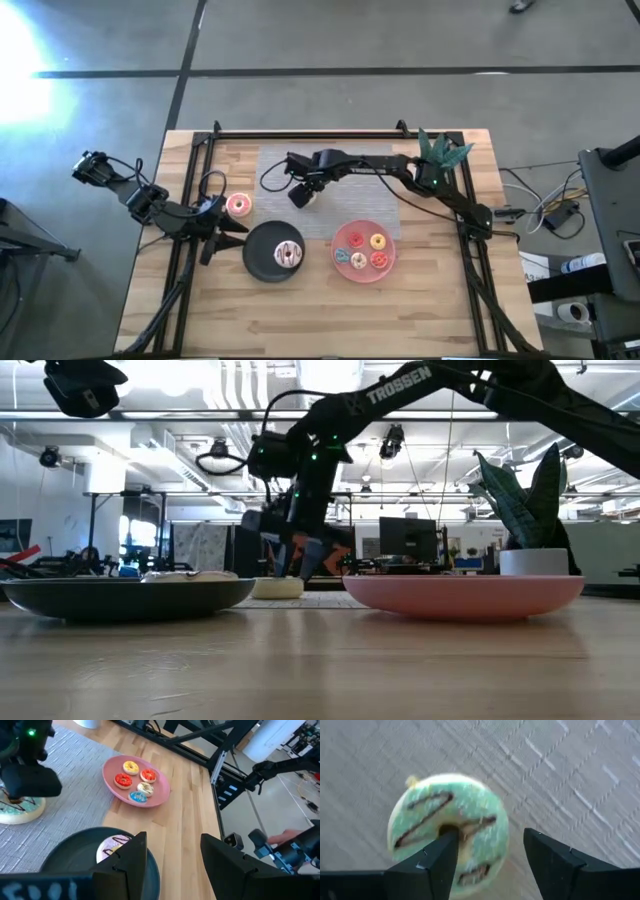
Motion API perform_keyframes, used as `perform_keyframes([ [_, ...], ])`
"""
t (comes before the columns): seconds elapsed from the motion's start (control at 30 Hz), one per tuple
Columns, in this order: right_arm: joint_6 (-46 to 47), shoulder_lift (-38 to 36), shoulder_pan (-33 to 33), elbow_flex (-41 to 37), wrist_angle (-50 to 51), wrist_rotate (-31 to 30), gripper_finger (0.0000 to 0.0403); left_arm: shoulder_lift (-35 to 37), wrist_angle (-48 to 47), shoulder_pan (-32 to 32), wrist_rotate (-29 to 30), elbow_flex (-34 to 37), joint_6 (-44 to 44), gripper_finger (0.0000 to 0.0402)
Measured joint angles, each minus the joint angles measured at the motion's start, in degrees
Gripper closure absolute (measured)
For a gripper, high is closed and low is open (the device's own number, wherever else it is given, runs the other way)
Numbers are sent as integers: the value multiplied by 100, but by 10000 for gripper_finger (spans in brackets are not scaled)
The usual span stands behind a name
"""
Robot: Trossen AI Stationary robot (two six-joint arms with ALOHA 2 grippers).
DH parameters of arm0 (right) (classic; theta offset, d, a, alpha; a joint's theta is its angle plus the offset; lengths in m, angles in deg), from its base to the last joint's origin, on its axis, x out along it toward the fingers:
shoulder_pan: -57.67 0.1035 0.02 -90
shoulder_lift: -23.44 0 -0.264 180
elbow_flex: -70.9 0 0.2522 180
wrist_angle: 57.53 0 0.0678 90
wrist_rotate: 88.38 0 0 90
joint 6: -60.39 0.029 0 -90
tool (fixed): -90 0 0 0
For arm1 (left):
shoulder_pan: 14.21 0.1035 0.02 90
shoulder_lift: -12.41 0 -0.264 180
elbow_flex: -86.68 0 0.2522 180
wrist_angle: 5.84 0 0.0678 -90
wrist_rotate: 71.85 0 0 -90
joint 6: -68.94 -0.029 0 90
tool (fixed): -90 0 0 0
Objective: Pick & Place donuts
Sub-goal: Put the big light green donut on the black plate
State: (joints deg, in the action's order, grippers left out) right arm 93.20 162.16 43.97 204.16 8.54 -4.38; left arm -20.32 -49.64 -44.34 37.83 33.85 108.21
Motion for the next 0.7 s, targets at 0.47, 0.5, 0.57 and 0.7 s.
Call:
perform_keyframes([
  [0.47, -58, 143, -71, -9, -149, 714, 365, 0, 0, -4, 6, 0, 151, 241],
  [0.5, -104, 107, -48, -5, -171, 725, 378, -2, 0, -4, 4, 0, 169, 241],
  [0.57, -272, 33, 40, 111, -208, 708, 386, -2, 0, -4, 4, 0, 196, 241],
  [0.7, -603, -105, 288, 651, -369, 907, 382, 25, -38, -4, -12, -24, 241, 241],
])
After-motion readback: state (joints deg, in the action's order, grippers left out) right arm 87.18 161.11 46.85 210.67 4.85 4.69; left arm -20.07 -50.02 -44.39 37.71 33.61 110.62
